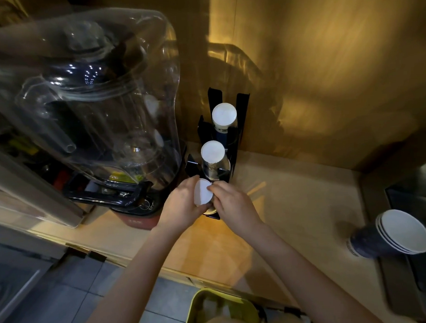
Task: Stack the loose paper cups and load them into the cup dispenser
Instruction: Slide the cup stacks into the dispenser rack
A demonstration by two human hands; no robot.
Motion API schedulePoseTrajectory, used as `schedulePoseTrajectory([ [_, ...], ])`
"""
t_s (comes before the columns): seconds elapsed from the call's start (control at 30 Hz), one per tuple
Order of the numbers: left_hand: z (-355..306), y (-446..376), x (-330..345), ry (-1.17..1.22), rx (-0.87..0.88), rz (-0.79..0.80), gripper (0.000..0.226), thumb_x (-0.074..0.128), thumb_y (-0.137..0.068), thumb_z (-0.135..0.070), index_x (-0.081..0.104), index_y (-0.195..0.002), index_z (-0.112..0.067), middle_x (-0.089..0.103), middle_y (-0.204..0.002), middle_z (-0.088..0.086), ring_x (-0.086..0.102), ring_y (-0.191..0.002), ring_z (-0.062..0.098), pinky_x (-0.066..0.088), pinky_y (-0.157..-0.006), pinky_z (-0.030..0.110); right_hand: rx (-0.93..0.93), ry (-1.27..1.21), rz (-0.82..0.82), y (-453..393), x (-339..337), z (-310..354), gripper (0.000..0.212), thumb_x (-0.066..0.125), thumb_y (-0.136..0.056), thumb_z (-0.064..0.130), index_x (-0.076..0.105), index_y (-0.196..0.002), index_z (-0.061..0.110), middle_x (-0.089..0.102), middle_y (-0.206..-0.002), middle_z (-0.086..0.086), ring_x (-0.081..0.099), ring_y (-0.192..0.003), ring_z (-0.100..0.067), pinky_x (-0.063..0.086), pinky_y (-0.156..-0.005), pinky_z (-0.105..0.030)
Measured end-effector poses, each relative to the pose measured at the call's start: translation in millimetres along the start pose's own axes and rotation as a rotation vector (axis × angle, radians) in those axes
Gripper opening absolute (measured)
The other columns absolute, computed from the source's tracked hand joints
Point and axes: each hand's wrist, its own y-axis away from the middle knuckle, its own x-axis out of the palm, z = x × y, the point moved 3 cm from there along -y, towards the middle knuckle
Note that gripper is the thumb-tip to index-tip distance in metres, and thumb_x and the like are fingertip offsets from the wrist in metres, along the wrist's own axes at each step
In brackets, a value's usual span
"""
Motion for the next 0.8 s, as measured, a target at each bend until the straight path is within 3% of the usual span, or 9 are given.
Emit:
schedulePoseTrajectory([
  [0.13,-5.4,-1.7,4.4,-0.245,-0.023,0.073,0.071,0.064,-0.081,-0.030,0.029,-0.138,-0.004,0.043,-0.142,0.014,0.041,-0.131,0.028,0.036,-0.106,0.037,-0.083,0.161,0.197,-3.8,-6.8,0.1,0.026,0.045,-0.089,0.011,0.055,-0.112,0.002,0.060,-0.110,-0.016,0.058,-0.096,-0.035,0.047,-0.079,-0.046],
  [0.2,-20.7,1.0,3.2,-0.366,-0.004,0.046,0.067,0.060,-0.082,-0.027,0.030,-0.138,-0.004,0.040,-0.144,0.014,0.036,-0.135,0.028,0.032,-0.110,0.040,-0.148,0.214,0.216,-0.1,-15.9,-0.4,0.026,0.044,-0.090,0.012,0.052,-0.114,0.005,0.058,-0.112,-0.014,0.056,-0.097,-0.033,0.045,-0.079,-0.045],
  [0.33,-63.4,2.8,9.8,-0.314,0.277,-0.129,0.042,0.049,-0.072,-0.017,0.060,-0.111,-0.002,0.067,-0.109,0.017,0.064,-0.102,0.033,0.054,-0.085,0.041,-0.182,0.223,0.109,16.3,-44.3,-15.4,0.022,0.045,-0.079,0.011,0.059,-0.095,0.006,0.066,-0.086,-0.011,0.063,-0.074,-0.028,0.052,-0.062,-0.034],
  [0.4,-87.1,-0.8,19.4,-0.233,0.377,-0.102,0.040,0.050,-0.076,-0.014,0.058,-0.113,-0.001,0.065,-0.111,0.018,0.063,-0.103,0.033,0.055,-0.086,0.042,-0.101,0.232,0.058,27.2,-61.5,-32.6,0.023,0.047,-0.078,0.014,0.058,-0.098,0.008,0.067,-0.088,-0.009,0.064,-0.079,-0.025,0.053,-0.067,-0.031],
  [0.53,-134.1,-12.4,54.0,-0.278,0.463,-0.076,0.054,0.055,-0.076,-0.025,0.048,-0.126,-0.004,0.060,-0.127,0.015,0.056,-0.119,0.028,0.048,-0.095,0.040,0.138,0.229,-0.005,61.5,-94.7,-77.7,0.043,0.055,-0.085,0.016,0.046,-0.126,0.007,0.059,-0.124,-0.012,0.054,-0.115,-0.028,0.042,-0.100,-0.040],
  [0.63,-169.3,-16.5,91.5,-0.264,0.486,0.022,0.061,0.042,-0.086,-0.038,0.032,-0.138,-0.007,0.042,-0.145,0.012,0.036,-0.137,0.026,0.034,-0.109,0.043,0.297,0.286,-0.070,98.7,-121.0,-113.8,0.051,0.055,-0.085,0.018,0.041,-0.132,0.007,0.051,-0.134,-0.013,0.046,-0.125,-0.030,0.035,-0.107,-0.041],
  [0.8,-236.7,-14.9,152.3,-0.274,0.568,0.265,0.064,0.026,-0.094,-0.046,0.008,-0.145,-0.012,0.015,-0.157,0.007,0.009,-0.145,0.019,0.012,-0.118,0.040,0.593,0.307,-0.132,166.4,-153.7,-173.8,0.056,0.052,-0.087,0.023,0.033,-0.137,0.006,0.042,-0.142,-0.016,0.035,-0.134,-0.031,0.026,-0.113,-0.041],
])
